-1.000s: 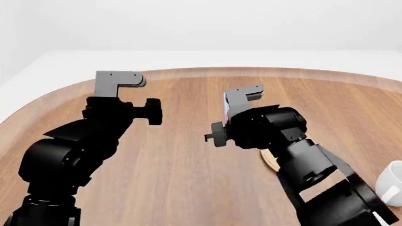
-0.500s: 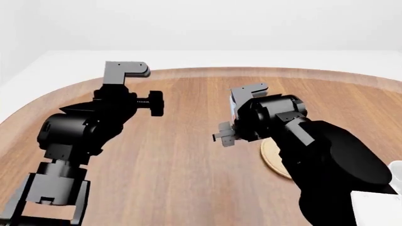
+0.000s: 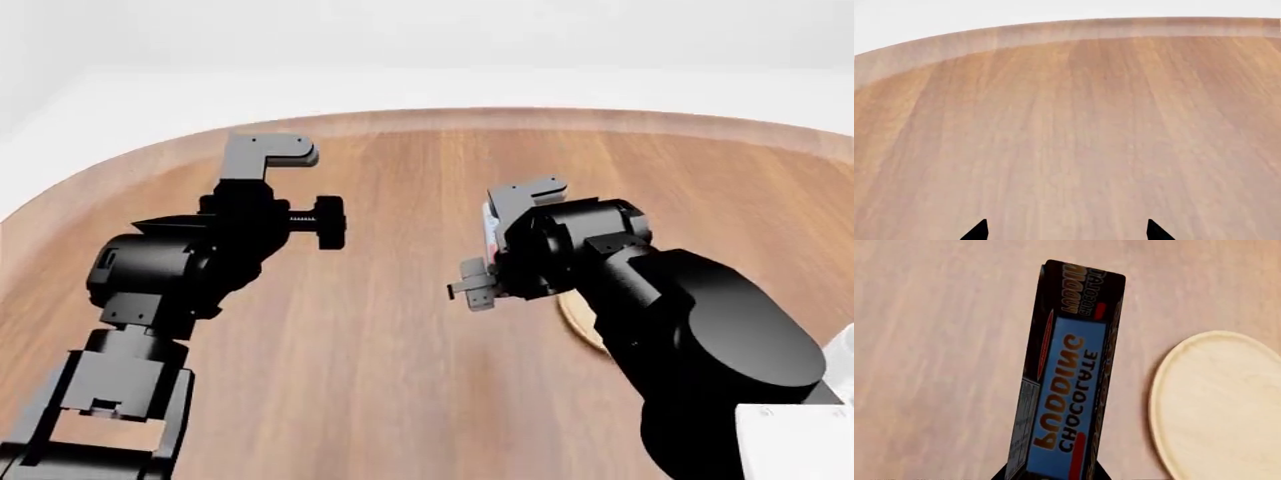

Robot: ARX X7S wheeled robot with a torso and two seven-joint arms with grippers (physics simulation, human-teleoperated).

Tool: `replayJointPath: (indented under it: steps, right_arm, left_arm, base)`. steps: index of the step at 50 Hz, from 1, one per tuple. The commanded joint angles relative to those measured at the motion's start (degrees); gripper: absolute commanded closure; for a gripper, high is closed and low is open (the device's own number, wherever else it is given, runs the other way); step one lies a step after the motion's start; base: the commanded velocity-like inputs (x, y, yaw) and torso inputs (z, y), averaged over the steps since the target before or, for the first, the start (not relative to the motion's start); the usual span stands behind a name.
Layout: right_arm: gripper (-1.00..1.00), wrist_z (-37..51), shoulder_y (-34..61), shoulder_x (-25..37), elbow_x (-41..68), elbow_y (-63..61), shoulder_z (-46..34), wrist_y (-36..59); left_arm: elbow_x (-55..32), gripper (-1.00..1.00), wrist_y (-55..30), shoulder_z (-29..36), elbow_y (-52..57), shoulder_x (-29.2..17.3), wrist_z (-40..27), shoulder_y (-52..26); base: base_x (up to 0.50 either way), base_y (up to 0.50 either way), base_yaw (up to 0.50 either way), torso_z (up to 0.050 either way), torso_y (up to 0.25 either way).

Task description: Put the chocolate pudding to the left of the plate.

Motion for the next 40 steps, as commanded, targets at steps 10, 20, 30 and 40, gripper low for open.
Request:
replayJointPath:
  steps: [10,20,30,40]
  right_arm:
    - [1.00,-0.43,1.05,-0.01,1.03,-0.60,-0.86,0.17]
    - [1.00,-0.62,2.56,-0.01,1.86,0.14,-1.32,0.40]
    - [1.00,-0.50,3.84,-0.01,1.89,0.86,-1.31,0.27]
    - [1.00,-0.16,4.02,-0.01,2.90,1.76,-1.66,0.35]
  left_arm:
    - [-0.20,-1.00,-1.01,0.45,0.83,-0.25,-0.64,-0.24]
    - [-0.78,-1.00,-1.96,0.25,2.61,-0.57,-1.09,-0.10]
    - [-1.55,-1.00,-2.97,-0.14,3.93,-0.81,-1.32,-0.42]
    - [-1.72,-1.00,-3.32,0.05,4.18,-0.90,-1.39,-0.73]
  base:
    - [0.00,0.00,0.00,0.000,-0.250]
    - [0.00,0.00,0.00,0.000,-0.206]
    - [0.00,0.00,0.00,0.000,0.000]
    - [0.00,0.00,0.00,0.000,0.000]
